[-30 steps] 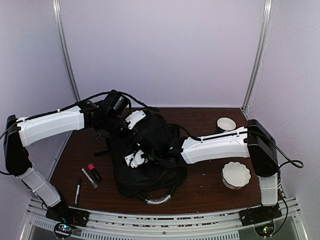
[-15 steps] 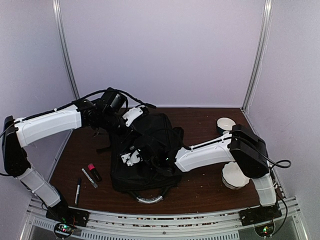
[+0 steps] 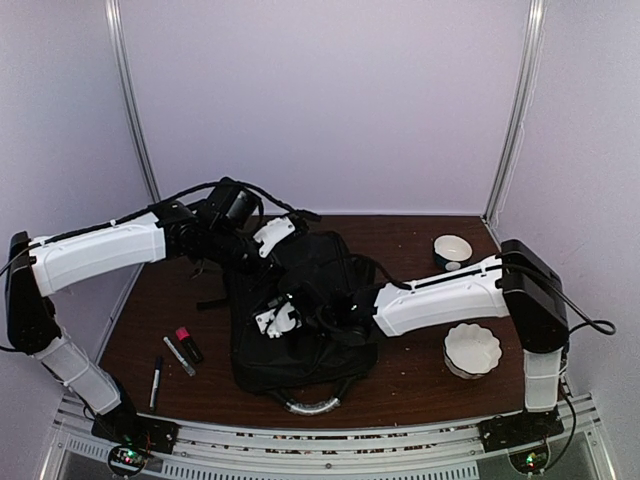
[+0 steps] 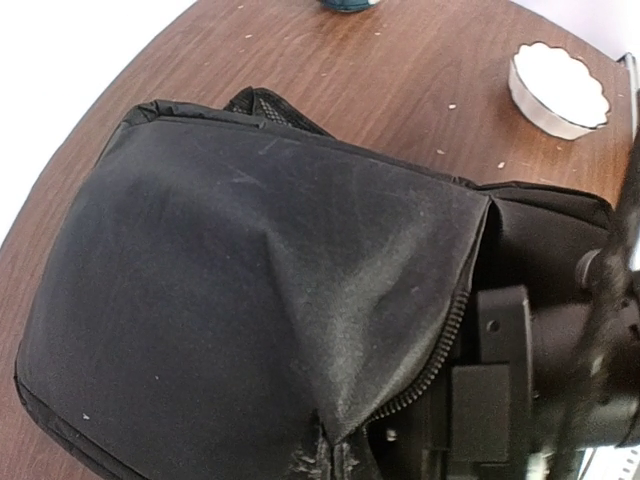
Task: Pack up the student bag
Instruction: Place the glue stick in the lower front pocket of the bag, then place the student bag in the lower front pocket.
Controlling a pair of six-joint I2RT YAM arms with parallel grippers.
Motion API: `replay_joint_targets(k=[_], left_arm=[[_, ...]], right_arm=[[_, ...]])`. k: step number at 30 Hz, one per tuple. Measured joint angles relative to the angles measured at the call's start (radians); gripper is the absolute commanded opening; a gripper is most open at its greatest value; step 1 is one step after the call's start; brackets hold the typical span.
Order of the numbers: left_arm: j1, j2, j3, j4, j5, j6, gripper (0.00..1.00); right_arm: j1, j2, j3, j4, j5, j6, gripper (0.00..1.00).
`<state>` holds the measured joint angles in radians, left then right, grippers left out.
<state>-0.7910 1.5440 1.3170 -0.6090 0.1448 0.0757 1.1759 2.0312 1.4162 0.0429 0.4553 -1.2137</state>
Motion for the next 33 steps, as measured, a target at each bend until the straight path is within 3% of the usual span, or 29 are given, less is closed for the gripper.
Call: replay_joint_targets(k=[11, 19, 26, 31, 33], left_arm=[[0.002, 0.036, 0.001, 0.002, 0.016, 0.0, 0.0], [0.003, 0.055, 0.005, 0.003, 0.016, 0.0, 0.03], [0.003, 0.096, 0.005, 0.011, -0.026, -0.018, 0.32], [0.003, 0.1, 0.001, 0.019, -0.073, -0.043, 0.48], [0.004, 0.07, -0.019, 0.034, -0.102, -0.056, 0.63]], right_arm=[[0.042, -0.203, -0.039, -0.278, -0.089, 0.145, 0.45], [0.043, -0.345, -0.051, -0.488, -0.243, 0.269, 0.44], [-0.005, -0.499, -0.161, -0.629, -0.409, 0.409, 0.43], [-0.147, -0.533, -0.208, -0.678, -0.537, 0.513, 0.43], [-0.222, -0.539, -0.208, -0.685, -0.597, 0.556, 0.44]])
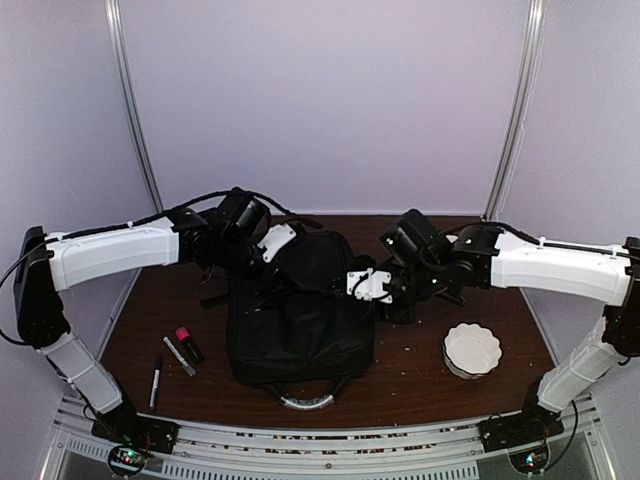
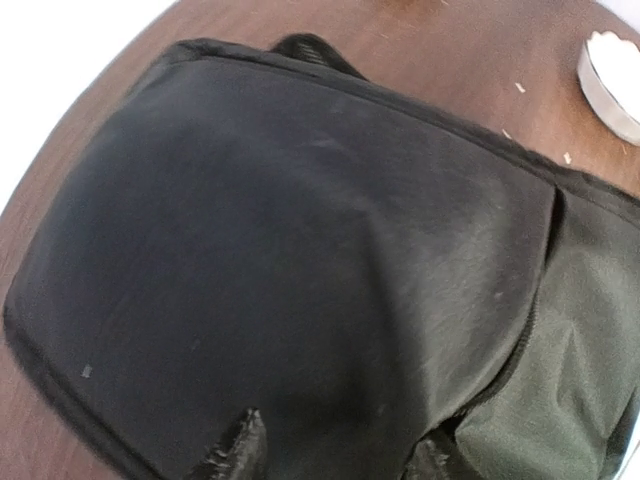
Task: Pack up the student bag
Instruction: Place the student bag in the lower front pocket.
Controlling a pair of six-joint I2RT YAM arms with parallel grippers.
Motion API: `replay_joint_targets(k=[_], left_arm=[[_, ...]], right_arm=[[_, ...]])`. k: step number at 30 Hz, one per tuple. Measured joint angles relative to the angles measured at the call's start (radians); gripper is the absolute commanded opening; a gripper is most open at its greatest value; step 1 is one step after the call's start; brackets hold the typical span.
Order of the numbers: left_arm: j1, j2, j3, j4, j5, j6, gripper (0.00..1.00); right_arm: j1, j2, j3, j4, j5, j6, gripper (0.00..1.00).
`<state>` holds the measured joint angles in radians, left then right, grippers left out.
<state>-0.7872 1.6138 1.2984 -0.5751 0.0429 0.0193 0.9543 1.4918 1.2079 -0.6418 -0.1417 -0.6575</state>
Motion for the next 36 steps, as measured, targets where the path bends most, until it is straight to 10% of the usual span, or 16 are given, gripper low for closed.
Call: replay_joint_targets(k=[10, 18, 23, 36], left_arm=[[0.105, -0.253, -0.111, 0.07, -0.319, -0.126, 0.98], [0.21, -0.212, -0.237, 0.079, -0.348, -0.299, 0.97], [0.333, -0.212, -0.279, 0.084, -0.349, -0.396, 0.78], [0.461, 0.055, -0.219, 0.175, -0.092, -0.436, 0.67]], right_arm=[[-0.235, -0.021, 0.0, 0.025, -0.201, 0.154, 0.46], [-0.248, -0.04, -0.024, 0.056, -0.247, 0.196, 0.46], [-0.25, -0.039, -0.024, 0.06, -0.248, 0.201, 0.46], [-0.25, -0.038, -0.037, 0.072, -0.247, 0.201, 0.46]])
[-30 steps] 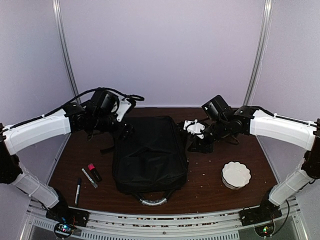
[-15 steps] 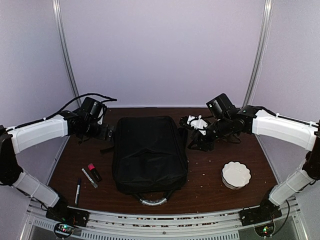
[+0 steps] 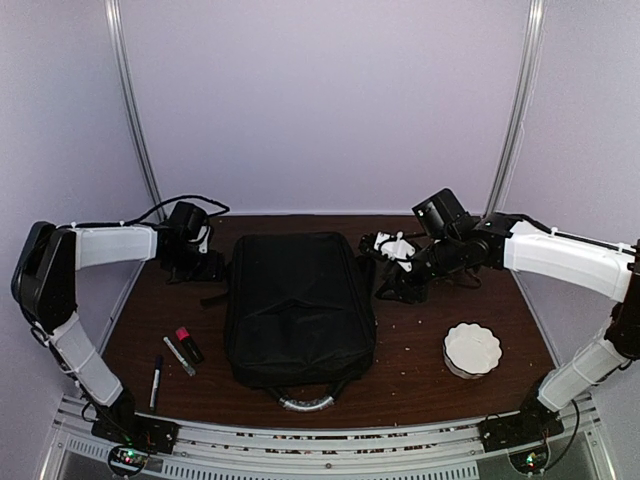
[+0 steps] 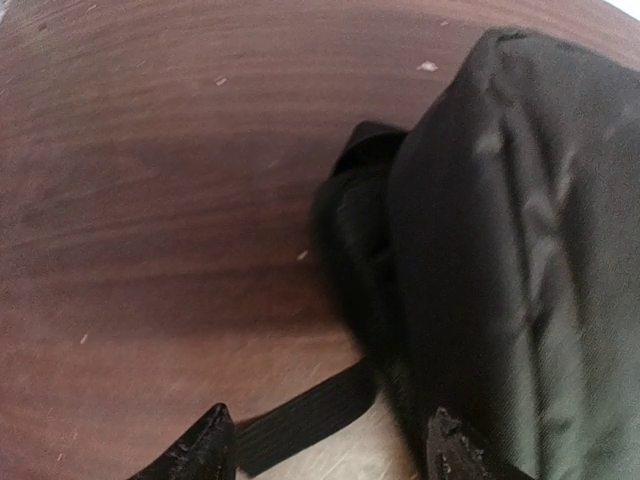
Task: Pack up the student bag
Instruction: Place the student bag in the lower front pocket, then pick up the pen at the corner of the board.
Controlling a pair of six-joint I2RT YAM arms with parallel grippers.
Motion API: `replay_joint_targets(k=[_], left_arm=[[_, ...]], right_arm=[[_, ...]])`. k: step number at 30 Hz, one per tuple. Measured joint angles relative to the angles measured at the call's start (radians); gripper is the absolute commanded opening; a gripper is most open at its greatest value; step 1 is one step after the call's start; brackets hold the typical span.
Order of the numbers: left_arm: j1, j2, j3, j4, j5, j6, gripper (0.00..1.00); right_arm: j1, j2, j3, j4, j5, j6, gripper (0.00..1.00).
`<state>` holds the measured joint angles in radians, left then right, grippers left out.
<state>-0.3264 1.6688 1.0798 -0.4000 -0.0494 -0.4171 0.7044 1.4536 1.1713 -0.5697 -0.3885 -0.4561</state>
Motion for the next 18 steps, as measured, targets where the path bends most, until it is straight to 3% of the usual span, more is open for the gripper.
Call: replay_joint_targets(k=[11, 18], left_arm=[[-0.071, 0.201, 0.258, 0.008, 0.089, 0.019, 0.66], [-0.126, 0.185, 0.296, -0.081, -0.025, 0.0, 0.7]], right_arm=[[-0.004, 0.003, -0.002, 0.002, 0.004, 0.0, 0.47], [-0.005, 0.005, -0.003, 0.002, 0.004, 0.0, 0.47]])
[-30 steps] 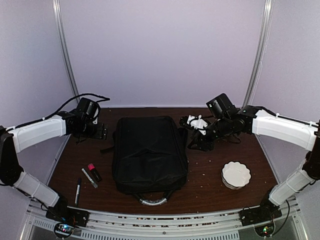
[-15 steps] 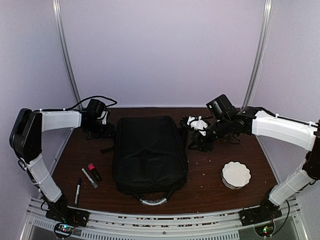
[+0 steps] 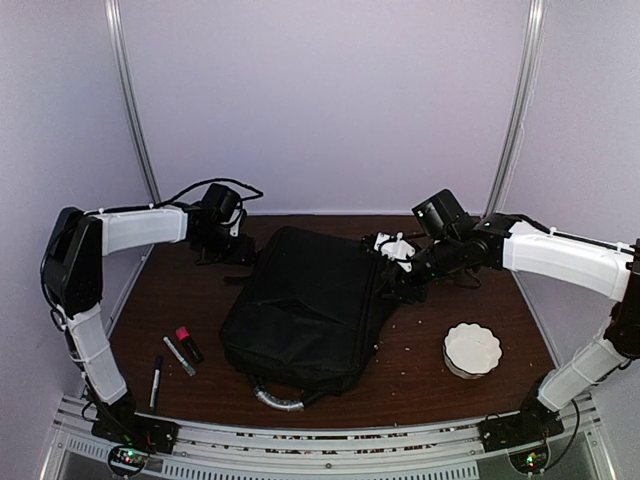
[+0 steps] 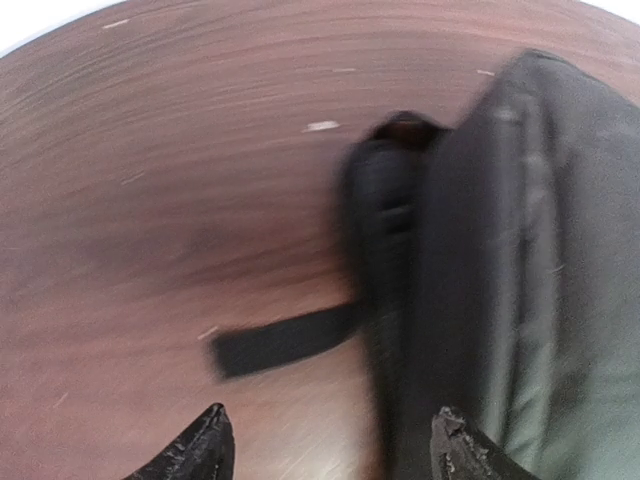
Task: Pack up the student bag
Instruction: Pick up the pen at the corner of the board.
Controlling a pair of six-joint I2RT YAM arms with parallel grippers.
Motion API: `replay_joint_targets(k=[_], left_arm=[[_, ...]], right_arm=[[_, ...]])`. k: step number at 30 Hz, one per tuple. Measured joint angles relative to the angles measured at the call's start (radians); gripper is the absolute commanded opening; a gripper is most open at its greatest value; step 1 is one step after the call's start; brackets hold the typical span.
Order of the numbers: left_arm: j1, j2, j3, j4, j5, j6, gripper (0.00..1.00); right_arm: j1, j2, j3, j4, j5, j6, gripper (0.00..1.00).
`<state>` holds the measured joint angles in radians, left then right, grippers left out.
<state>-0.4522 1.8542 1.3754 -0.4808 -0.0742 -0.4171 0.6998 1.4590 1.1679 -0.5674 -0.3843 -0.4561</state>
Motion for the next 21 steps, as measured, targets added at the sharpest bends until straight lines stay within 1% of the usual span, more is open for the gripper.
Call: replay_joint_targets(k=[2, 6, 9, 11, 15, 18, 21], left_arm=[[0.003, -0.049, -0.015, -0.057, -0.06, -0.024, 0.7], [0.01, -0.254, -0.113, -0.162, -0.159, -0.104, 0.7], [0.012, -0.415, -0.197, -0.241, -0.19, -0.173, 0.69], [0.012, -0.488, -0.244, -0.293, -0.194, -0.216, 0.68], [0.012, -0.574, -0.335, -0.398, -0.164, -0.302, 0.66], [0.012, -0.587, -0.363, -0.452, -0.127, -0.356, 0.62], [0.012, -0.579, -0.385, -0.486, -0.096, -0.396, 0.62]], right_arm=[[0.0, 0.0, -0.001, 0.0, 0.0, 0.0, 0.47], [0.0, 0.0, -0.001, -0.001, -0.001, 0.0, 0.47], [0.0, 0.0, -0.001, -0.001, -0.002, 0.0, 0.47], [0.0, 0.0, -0.001, -0.002, -0.002, -0.002, 0.47], [0.0, 0.0, -0.001, -0.003, -0.003, -0.009, 0.47], [0.0, 0.0, -0.002, -0.004, -0.003, -0.012, 0.47], [0.0, -0.001, -0.003, -0.004, -0.003, -0.014, 0.47]])
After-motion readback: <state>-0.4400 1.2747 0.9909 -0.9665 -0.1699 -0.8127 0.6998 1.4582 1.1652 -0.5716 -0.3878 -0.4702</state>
